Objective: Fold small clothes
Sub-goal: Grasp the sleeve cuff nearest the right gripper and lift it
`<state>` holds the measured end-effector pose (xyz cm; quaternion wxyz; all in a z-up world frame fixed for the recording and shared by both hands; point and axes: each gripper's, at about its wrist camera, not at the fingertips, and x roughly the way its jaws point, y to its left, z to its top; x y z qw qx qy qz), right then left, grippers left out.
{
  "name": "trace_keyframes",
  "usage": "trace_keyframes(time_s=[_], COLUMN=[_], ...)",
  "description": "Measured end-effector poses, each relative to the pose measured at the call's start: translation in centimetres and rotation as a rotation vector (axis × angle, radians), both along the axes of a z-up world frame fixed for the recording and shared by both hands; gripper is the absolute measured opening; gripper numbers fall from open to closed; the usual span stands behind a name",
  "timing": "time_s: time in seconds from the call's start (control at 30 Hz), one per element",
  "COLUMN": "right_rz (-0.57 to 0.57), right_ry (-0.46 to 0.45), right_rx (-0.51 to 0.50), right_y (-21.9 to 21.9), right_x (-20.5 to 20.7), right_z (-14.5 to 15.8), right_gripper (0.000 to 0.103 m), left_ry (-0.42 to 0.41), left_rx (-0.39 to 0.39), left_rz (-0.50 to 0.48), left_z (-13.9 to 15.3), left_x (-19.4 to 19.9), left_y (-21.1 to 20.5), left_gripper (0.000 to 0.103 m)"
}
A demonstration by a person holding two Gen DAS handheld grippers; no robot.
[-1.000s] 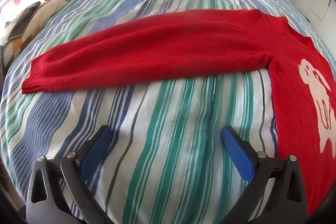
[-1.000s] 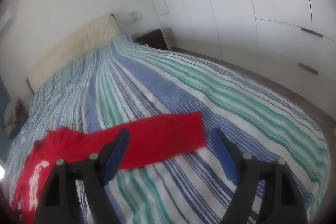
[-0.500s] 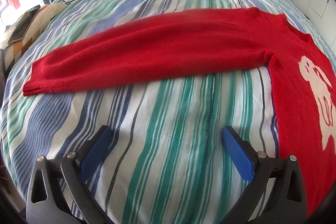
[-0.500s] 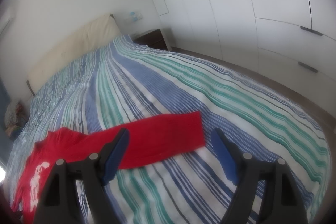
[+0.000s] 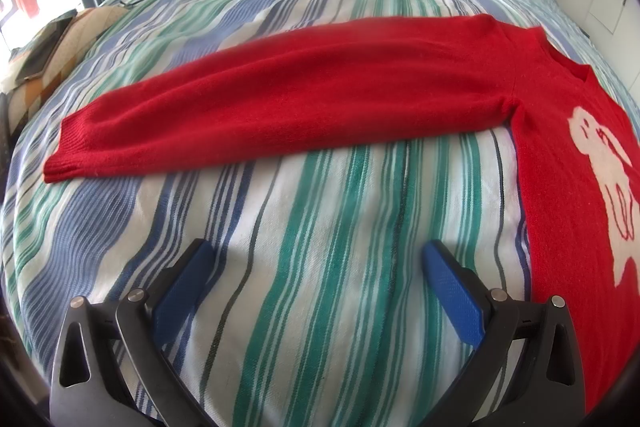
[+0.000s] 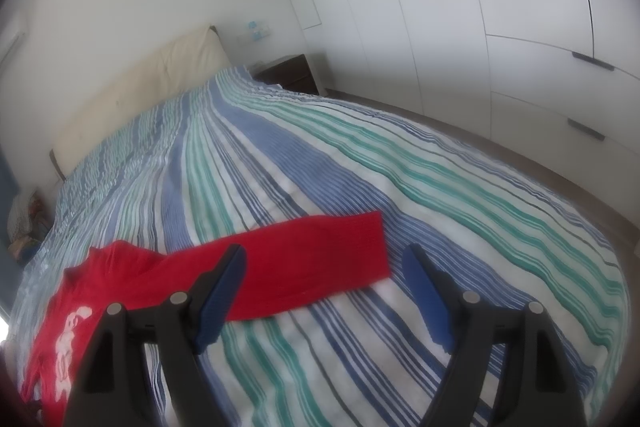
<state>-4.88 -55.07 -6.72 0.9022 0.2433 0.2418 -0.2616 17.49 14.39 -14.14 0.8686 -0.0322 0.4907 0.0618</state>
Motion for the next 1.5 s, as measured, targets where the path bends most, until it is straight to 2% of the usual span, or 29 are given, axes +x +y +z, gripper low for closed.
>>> trace_keyframes(time_s=[0.63, 0.73, 0.8, 0.9, 1.03, 1.17, 1.23, 1.27, 1.3, 1.37, 1.47, 1.5], right_rz=[0.002, 0.002, 0.019, 0.036, 0.084, 0.166, 0.170, 0.133, 0.082, 0.014, 0.007, 0.022], right_ry=[-0.003, 0.000, -0.005, -0.034, -0.085, -0.121, -0.125, -0.109, -0.099, -0.136, -0.171, -0.156], right_rx=[0.008, -0.005, 0.006, 0.095, 0.341, 0.600, 0.704, 0.719, 0.721, 0.711, 0.674, 0.655], right_y=[0.1, 0.1, -0.2, -0.8, -1.1, -0.8, -0.9, -1.3, -1.9, -3.0, -4.1, -4.3], right_x=[-0.1, 0.1, 0.1, -0.6, -1.1, 1.1, 2.7, 3.2, 3.6, 4.0, 5.7, 6.5], right_z=[-0.2, -0.1, 0.3, 0.7, -0.6, -3.5, -5.6, -6.6, -7.6, -8.6, -8.5, -8.4], right_gripper=[0.079, 0.079, 0.079, 0.079, 0.079, 0.079, 0.079, 0.078, 0.072, 0.059, 0.057, 0.038], left_ry=[0.005, 0.010, -0.022, -0.116, -0.206, -0.213, -0.208, -0.205, -0.201, -0.190, -0.162, -0.157], left_rx=[-0.002, -0.027, -0.084, -0.181, -0.162, -0.180, -0.188, -0.194, -0.200, -0.220, -0.277, -0.301], left_rz=[-0.001, -0.002, -0.020, -0.050, -0.058, -0.053, -0.040, -0.033, -0.023, 0.005, 0.054, 0.070], left_z=[0.0, 0.8, 1.9, 3.8, 5.7, 5.8, 5.6, 5.5, 5.4, 5.1, 4.3, 4.2], left_x=[0.0, -0.2, -0.7, -1.7, -2.2, -1.9, -1.9, -2.0, -2.0, -2.1, -1.8, -1.7], left_y=[-0.1, 0.2, 0.5, 1.0, 0.8, 1.1, 1.5, 1.7, 2.0, 2.6, 3.7, 4.1], left_gripper=[0.103, 0.102, 0.102, 0.102, 0.102, 0.102, 0.102, 0.102, 0.102, 0.102, 0.102, 0.102])
